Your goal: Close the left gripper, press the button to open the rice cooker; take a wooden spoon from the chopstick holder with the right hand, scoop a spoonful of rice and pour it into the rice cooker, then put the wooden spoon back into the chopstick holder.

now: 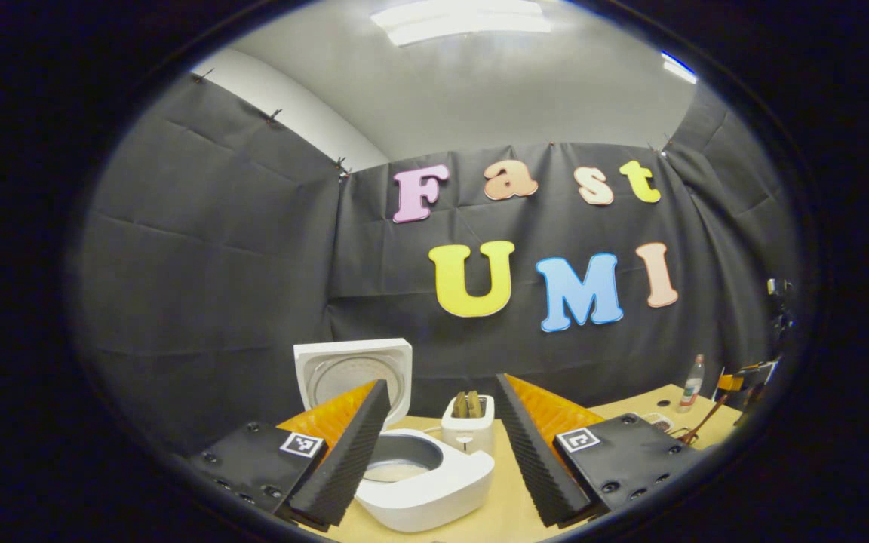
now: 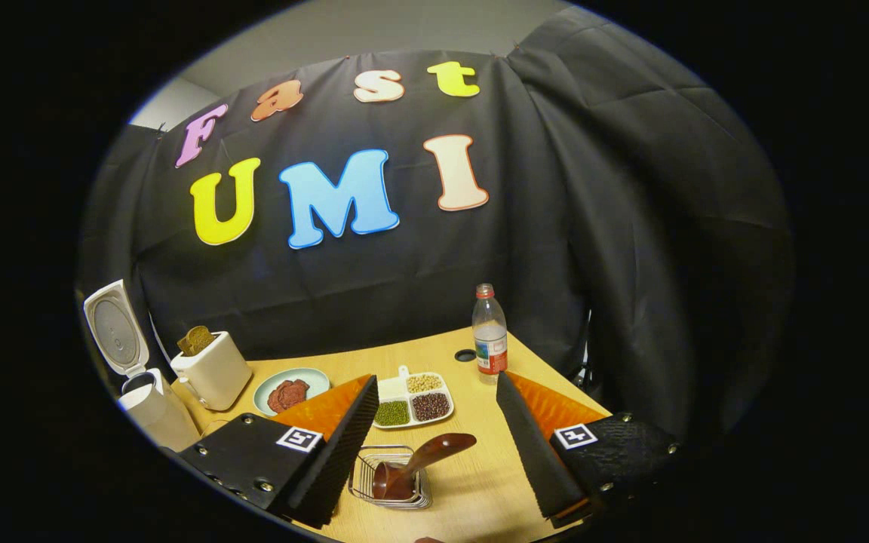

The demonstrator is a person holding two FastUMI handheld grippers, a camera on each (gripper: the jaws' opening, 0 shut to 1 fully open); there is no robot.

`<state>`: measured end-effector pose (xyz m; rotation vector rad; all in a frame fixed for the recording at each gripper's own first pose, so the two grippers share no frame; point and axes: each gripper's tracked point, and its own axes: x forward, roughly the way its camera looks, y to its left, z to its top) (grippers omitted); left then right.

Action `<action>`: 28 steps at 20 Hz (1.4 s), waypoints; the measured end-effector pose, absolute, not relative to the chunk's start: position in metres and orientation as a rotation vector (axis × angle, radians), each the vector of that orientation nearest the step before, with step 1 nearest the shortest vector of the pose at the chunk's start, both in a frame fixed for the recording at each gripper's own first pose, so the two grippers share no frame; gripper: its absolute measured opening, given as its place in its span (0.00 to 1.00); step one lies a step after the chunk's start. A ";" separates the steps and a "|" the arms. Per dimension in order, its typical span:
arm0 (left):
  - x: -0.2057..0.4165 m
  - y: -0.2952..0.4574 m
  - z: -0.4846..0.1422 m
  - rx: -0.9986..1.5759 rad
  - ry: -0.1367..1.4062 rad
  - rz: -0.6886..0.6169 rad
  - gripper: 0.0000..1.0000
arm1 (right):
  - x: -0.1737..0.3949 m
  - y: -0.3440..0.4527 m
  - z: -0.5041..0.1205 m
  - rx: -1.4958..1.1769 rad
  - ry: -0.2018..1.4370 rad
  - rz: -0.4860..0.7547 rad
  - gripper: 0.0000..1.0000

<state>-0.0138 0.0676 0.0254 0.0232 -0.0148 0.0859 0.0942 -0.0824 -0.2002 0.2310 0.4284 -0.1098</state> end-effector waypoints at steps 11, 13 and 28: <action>-0.044 0.076 0.007 0.012 0.039 0.142 0.96 | 0.079 -0.052 -0.285 0.447 0.683 -0.057 0.80; -0.047 0.078 0.004 0.005 0.047 0.150 0.96 | 0.078 -0.046 -0.286 0.458 0.697 -0.044 0.54; -0.050 0.105 -0.018 -0.014 0.069 0.126 0.96 | 0.089 -0.026 -0.208 0.246 0.581 -0.061 0.10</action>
